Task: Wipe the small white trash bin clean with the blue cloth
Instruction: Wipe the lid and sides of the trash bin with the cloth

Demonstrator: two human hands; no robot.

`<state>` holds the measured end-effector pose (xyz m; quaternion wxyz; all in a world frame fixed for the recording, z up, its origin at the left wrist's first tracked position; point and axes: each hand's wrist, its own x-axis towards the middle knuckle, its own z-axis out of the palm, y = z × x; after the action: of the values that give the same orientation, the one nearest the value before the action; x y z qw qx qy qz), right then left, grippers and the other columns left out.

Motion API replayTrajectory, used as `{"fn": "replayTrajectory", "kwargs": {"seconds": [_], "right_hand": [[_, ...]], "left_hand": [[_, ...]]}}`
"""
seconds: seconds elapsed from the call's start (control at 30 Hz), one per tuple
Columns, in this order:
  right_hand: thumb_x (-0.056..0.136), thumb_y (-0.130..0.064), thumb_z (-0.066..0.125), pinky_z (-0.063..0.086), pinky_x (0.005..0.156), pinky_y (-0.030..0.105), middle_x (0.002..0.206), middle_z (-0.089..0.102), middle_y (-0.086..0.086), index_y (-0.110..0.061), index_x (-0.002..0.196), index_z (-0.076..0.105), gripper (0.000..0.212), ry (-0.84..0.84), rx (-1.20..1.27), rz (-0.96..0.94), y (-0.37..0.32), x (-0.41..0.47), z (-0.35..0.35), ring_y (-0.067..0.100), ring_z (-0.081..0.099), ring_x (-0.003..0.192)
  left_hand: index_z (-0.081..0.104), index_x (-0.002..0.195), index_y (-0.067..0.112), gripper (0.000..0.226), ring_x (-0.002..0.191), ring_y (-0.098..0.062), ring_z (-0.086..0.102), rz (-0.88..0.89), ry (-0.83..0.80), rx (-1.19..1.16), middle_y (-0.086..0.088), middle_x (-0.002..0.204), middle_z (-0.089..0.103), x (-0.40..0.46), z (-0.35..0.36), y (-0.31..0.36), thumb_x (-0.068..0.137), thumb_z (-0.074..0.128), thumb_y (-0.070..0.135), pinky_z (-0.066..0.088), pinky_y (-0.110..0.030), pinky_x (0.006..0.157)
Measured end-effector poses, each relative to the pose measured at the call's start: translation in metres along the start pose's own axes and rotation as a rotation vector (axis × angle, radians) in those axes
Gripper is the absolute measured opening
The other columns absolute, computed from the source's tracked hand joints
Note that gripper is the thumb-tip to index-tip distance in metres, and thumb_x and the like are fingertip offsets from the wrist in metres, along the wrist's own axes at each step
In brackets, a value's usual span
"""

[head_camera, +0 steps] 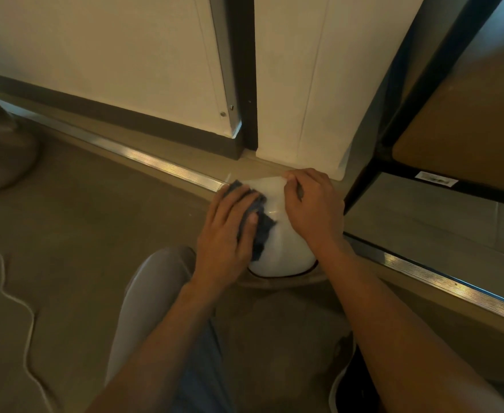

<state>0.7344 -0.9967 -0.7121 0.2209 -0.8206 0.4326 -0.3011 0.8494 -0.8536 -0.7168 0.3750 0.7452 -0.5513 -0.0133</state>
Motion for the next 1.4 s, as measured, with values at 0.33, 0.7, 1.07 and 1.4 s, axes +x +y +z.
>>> {"fn": "replayTrajectory", "kwargs": {"seconds": [0.33, 0.7, 1.07, 1.4], "right_hand": [[0.100, -0.029, 0.043, 0.050, 0.084, 0.031, 0.107, 0.071, 0.002, -0.016, 0.108, 0.073, 0.033, 0.003, 0.014, 0.009, 0.001, 0.001, 0.001, 0.017, 0.062, 0.100], [0.105, -0.035, 0.046, 0.045, 0.097, 0.026, 0.125, 0.065, -0.004, -0.022, 0.126, 0.067, 0.033, -0.149, 0.606, 0.375, 0.010, 0.008, -0.013, 0.013, 0.058, 0.114], [0.107, -0.030, 0.043, 0.050, 0.098, 0.031, 0.117, 0.063, -0.005, -0.033, 0.144, 0.041, 0.037, -0.115, 0.635, 0.343, 0.022, -0.003, -0.009, 0.008, 0.060, 0.110], [0.108, -0.026, 0.039, 0.051, 0.080, 0.015, 0.104, 0.065, 0.002, -0.028, 0.150, 0.032, 0.043, -0.005, 0.650, 0.339, 0.023, -0.005, -0.002, 0.008, 0.063, 0.093]], "left_hand": [[0.064, 0.127, 0.017, 0.033, 0.129, -0.023, 0.051, -0.024, -0.079, 0.202, -0.004, 0.132, 0.060, 0.038, 0.000, 0.024, 0.105, 0.046, 0.034, 0.044, -0.041, 0.109], [0.057, 0.109, 0.022, 0.027, 0.096, -0.015, 0.058, -0.315, -0.119, -0.031, 0.003, 0.105, 0.059, 0.067, -0.016, -0.003, 0.097, 0.061, 0.046, 0.047, -0.029, 0.079], [0.063, 0.119, 0.025, 0.037, 0.104, -0.014, 0.056, 0.153, -0.377, 0.017, 0.004, 0.111, 0.062, 0.097, 0.008, 0.017, 0.105, 0.043, 0.052, 0.047, -0.033, 0.093], [0.061, 0.105, 0.018, 0.037, 0.090, -0.024, 0.057, -0.120, -0.551, 0.301, -0.009, 0.105, 0.065, 0.136, 0.029, 0.030, 0.109, 0.032, 0.040, 0.043, -0.038, 0.078]]}}
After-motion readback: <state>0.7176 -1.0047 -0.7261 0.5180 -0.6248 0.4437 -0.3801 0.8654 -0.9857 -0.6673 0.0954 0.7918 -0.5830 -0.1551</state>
